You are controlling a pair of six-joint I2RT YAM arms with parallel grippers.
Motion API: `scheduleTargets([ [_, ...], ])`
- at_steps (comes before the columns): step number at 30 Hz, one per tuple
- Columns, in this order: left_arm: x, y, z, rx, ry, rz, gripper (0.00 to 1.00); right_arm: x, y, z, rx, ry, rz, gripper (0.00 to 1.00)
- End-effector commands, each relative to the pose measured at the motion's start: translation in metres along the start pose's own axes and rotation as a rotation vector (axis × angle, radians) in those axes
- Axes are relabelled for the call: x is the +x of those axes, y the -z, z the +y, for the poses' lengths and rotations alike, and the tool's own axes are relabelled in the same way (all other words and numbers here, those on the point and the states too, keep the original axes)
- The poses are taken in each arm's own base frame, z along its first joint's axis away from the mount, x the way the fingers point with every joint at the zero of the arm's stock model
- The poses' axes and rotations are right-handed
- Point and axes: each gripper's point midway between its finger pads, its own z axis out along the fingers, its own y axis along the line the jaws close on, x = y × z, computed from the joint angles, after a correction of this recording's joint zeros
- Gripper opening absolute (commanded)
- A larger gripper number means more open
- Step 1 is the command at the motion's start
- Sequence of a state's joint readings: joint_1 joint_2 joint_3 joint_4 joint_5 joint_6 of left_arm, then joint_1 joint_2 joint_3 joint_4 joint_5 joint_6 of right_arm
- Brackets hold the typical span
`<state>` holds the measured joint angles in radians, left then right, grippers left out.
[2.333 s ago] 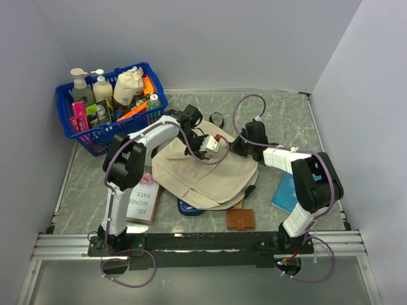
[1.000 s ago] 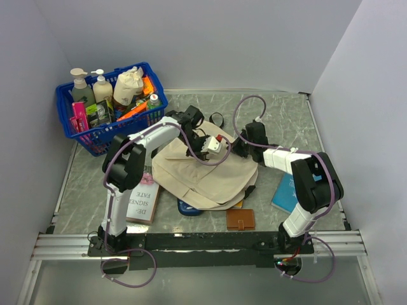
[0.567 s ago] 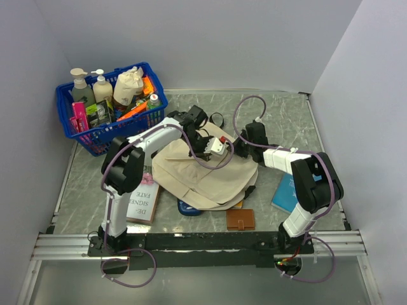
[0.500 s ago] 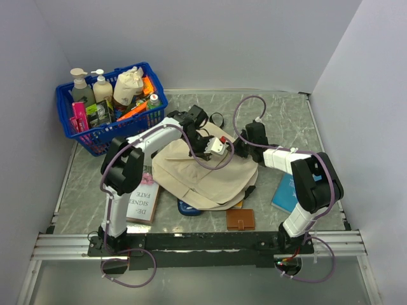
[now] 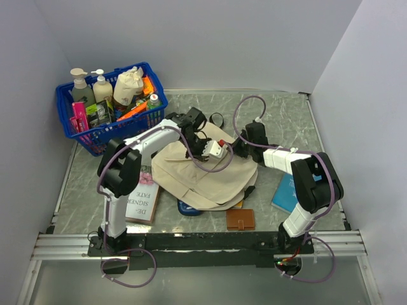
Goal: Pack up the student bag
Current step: Unzip the student bag at the center of the board.
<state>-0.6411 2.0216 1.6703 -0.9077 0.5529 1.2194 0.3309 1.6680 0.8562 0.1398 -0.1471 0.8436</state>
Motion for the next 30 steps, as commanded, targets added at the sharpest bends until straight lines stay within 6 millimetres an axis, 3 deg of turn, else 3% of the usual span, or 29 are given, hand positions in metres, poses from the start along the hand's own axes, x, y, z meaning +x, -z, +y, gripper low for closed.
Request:
scheduleTargets([
  [1,-0.006,0.030,-0.024,0.019,0.004,0.001,0.01,-0.012,0.010,0.004,-0.006,0.010,-0.035,0.00],
  [8,-0.002,0.051,-0.048,0.006,0.044,0.020,0.01,-0.019,0.010,-0.001,0.006,0.004,-0.057,0.00],
  [18,0.013,0.056,-0.088,0.050,0.110,0.041,0.01,-0.025,0.008,-0.007,0.048,0.022,-0.080,0.00],
  [20,0.013,0.058,-0.088,0.031,0.106,0.037,0.02,-0.025,0.009,-0.008,0.059,0.030,-0.078,0.00],
  [21,0.012,0.056,-0.090,0.032,0.111,0.029,0.02,-0.034,0.011,-0.002,0.063,0.031,-0.095,0.13],
  [22,0.010,0.057,-0.089,0.024,0.115,0.019,0.02,-0.028,0.016,-0.014,0.140,0.017,-0.067,0.41],
  [23,0.008,0.057,-0.089,0.023,0.129,0.008,0.02,-0.031,0.019,-0.013,0.178,0.040,-0.094,0.49],
  [24,0.004,0.057,-0.087,0.022,0.135,-0.006,0.02,-0.044,0.027,0.004,0.168,0.061,-0.129,0.57],
  [25,0.000,0.057,-0.087,0.022,0.141,-0.026,0.02,-0.038,0.036,0.000,0.229,0.096,-0.110,0.69],
  [26,-0.004,0.058,-0.083,0.006,0.152,-0.042,0.02,-0.042,0.042,0.006,0.252,0.127,-0.137,0.71],
  [27,-0.004,0.057,-0.084,0.002,0.158,-0.047,0.02,-0.040,0.050,0.026,0.230,0.156,-0.141,0.75],
  [29,-0.008,0.057,-0.081,-0.021,0.141,-0.072,0.04,-0.022,0.057,0.039,0.211,0.169,-0.068,0.81],
  [30,-0.007,0.054,-0.082,-0.024,0.149,-0.075,0.05,-0.012,0.059,0.055,0.186,0.185,-0.047,0.81],
])
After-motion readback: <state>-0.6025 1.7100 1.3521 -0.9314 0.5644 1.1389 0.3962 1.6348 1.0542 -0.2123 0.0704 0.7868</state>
